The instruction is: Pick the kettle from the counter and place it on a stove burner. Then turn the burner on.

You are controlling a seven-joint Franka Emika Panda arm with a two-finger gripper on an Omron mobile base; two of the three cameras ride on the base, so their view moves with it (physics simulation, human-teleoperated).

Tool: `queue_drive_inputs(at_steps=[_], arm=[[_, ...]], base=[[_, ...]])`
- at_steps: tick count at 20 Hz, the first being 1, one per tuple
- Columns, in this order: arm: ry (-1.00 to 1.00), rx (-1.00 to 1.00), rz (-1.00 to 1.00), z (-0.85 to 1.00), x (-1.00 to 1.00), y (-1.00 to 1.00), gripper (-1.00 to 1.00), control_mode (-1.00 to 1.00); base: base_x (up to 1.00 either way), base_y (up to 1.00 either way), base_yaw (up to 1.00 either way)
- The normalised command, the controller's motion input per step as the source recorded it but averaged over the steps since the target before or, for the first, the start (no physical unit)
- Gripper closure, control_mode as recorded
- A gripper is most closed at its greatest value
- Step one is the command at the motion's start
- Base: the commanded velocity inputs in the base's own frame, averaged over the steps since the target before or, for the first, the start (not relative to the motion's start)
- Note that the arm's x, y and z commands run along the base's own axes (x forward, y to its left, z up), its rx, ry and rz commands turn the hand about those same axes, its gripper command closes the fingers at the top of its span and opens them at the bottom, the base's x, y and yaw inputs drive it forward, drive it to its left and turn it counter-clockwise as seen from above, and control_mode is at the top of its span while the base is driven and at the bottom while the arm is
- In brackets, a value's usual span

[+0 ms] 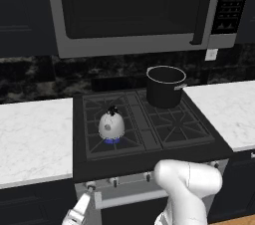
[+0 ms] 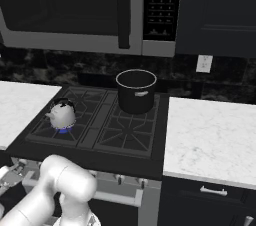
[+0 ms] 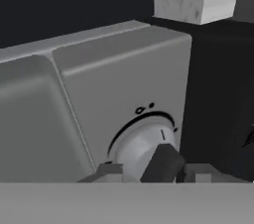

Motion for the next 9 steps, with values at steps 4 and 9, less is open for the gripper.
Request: queue_drive_inputs(at_steps=[4,9], arm=[[0.41,-0.52,0.22,-0.08,0.16,0.68,1.0,-1.0],[0.07,-0.1,0.05,0.0,0.0,0.17,1.0,-1.0]], base=[[0.0,0.0,0.0],[0.0,0.0,0.0]])
